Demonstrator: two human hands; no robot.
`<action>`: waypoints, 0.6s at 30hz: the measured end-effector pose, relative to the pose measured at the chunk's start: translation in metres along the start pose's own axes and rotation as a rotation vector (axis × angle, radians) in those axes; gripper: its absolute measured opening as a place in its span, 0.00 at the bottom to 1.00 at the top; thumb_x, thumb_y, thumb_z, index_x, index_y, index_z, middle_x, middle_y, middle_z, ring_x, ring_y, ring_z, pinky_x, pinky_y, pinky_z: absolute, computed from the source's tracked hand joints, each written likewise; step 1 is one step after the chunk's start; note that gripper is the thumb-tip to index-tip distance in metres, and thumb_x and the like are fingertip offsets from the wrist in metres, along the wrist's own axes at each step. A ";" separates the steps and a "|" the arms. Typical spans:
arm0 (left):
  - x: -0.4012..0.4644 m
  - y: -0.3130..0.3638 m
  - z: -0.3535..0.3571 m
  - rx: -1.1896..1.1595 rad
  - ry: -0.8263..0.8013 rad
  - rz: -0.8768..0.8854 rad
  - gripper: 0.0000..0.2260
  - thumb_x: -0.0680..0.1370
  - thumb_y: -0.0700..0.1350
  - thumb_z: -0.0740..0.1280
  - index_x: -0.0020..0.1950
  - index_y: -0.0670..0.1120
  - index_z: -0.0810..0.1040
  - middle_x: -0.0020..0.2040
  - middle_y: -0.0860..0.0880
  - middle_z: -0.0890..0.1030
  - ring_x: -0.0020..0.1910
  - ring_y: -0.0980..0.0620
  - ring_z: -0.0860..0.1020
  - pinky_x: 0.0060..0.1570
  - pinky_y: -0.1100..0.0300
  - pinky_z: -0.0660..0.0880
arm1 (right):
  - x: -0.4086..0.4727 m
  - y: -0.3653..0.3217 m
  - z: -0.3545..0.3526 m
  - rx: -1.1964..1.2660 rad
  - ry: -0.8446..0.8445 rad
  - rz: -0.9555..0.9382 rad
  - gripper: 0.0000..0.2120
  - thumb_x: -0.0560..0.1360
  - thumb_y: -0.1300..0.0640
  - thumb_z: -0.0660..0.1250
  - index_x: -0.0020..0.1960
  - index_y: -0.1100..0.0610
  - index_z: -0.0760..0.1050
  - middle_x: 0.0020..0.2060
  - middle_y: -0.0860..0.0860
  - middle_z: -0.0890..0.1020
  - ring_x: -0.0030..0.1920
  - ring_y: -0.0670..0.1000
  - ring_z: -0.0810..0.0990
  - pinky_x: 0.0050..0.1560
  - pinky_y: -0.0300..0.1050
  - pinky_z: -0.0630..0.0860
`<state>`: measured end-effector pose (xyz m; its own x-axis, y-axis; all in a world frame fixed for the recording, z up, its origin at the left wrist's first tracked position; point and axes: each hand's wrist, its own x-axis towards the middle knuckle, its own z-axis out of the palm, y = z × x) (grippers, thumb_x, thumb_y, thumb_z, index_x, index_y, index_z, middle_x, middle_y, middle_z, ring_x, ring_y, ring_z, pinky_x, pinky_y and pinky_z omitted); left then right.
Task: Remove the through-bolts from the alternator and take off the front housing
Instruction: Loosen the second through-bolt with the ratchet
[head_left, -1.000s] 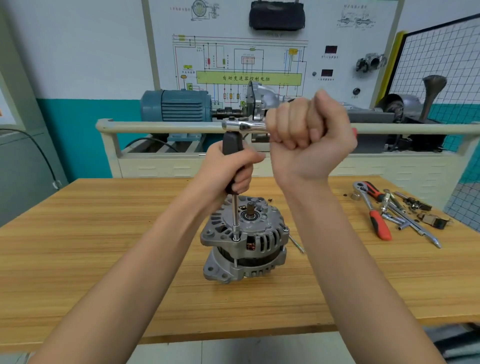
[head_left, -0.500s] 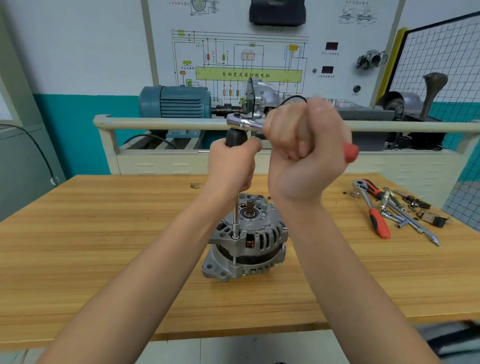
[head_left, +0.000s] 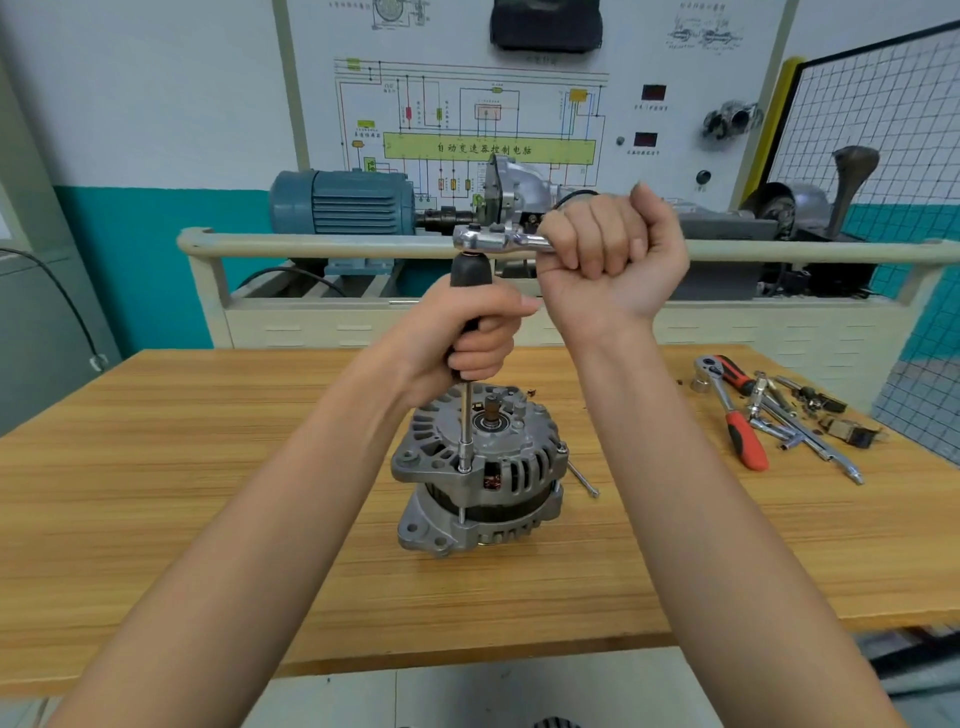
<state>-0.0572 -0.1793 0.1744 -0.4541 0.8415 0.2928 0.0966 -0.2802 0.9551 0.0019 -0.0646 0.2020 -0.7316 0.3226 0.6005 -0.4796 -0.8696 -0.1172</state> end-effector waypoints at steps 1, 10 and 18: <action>0.001 0.000 0.001 -0.004 0.017 -0.016 0.20 0.73 0.40 0.64 0.22 0.48 0.63 0.17 0.53 0.59 0.15 0.58 0.55 0.19 0.66 0.52 | 0.000 0.001 -0.001 0.003 0.008 -0.014 0.22 0.70 0.59 0.55 0.17 0.55 0.59 0.13 0.48 0.59 0.20 0.47 0.49 0.24 0.37 0.53; 0.007 -0.008 0.021 0.047 0.605 0.080 0.20 0.75 0.36 0.63 0.27 0.48 0.60 0.20 0.53 0.59 0.18 0.55 0.55 0.20 0.68 0.54 | -0.029 0.033 0.013 -0.635 -0.348 -0.447 0.21 0.72 0.65 0.56 0.23 0.51 0.60 0.18 0.45 0.64 0.21 0.45 0.59 0.27 0.42 0.55; 0.006 -0.011 0.019 0.092 0.637 0.122 0.17 0.73 0.35 0.64 0.30 0.47 0.61 0.21 0.53 0.60 0.20 0.55 0.56 0.21 0.66 0.54 | -0.026 0.033 0.015 -0.669 -0.367 -0.444 0.20 0.71 0.66 0.56 0.24 0.52 0.56 0.17 0.47 0.60 0.20 0.44 0.58 0.27 0.42 0.54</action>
<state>-0.0439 -0.1628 0.1669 -0.8681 0.3600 0.3418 0.2430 -0.2923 0.9249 0.0122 -0.1073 0.1940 -0.2637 0.3380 0.9035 -0.9497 -0.2548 -0.1819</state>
